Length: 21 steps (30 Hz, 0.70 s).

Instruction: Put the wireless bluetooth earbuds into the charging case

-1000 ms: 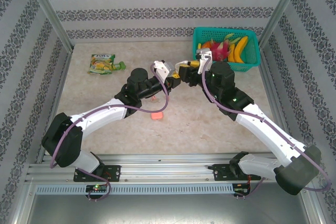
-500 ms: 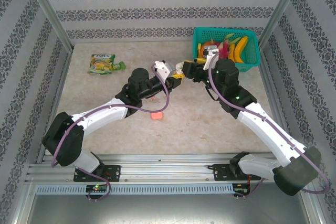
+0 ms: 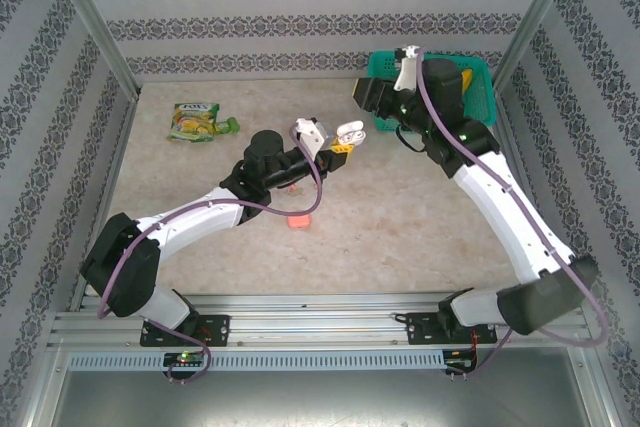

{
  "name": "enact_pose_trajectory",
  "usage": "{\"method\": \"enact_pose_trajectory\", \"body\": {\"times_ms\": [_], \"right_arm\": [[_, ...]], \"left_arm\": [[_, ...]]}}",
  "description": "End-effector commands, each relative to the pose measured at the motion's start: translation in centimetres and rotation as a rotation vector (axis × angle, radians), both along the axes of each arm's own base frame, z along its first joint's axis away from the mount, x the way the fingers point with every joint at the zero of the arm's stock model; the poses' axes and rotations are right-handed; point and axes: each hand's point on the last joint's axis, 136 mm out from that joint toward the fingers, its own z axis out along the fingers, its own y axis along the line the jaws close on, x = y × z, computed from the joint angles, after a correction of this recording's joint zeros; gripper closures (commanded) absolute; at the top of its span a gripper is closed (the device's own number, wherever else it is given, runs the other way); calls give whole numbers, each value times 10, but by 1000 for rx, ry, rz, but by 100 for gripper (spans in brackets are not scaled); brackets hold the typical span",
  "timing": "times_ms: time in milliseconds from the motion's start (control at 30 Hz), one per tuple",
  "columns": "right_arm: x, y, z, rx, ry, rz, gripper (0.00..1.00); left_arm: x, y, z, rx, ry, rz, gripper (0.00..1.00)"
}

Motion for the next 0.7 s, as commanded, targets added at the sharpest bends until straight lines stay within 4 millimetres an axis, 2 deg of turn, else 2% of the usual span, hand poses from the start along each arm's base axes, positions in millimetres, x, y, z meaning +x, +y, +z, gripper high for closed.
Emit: {"method": "enact_pose_trajectory", "body": {"times_ms": [0, 167, 300, 467, 667], "right_arm": [[-7, 6, -45, -56, 206, 70, 60], [0, 11, -67, -110, 310, 115, 65], [-1, 15, -82, -135, 369, 149, 68], [-16, 17, -96, -162, 403, 179, 73], [-39, 5, -101, -190, 388, 151, 74]], "left_arm": [[-15, -10, -2, 12, -43, -83, 100], [-20, -10, -9, 32, -36, -107, 100], [-21, -11, -13, 42, -27, -112, 100], [-13, -8, -15, 50, -19, -70, 100], [1, -6, -18, 41, 21, -28, 100]]}}
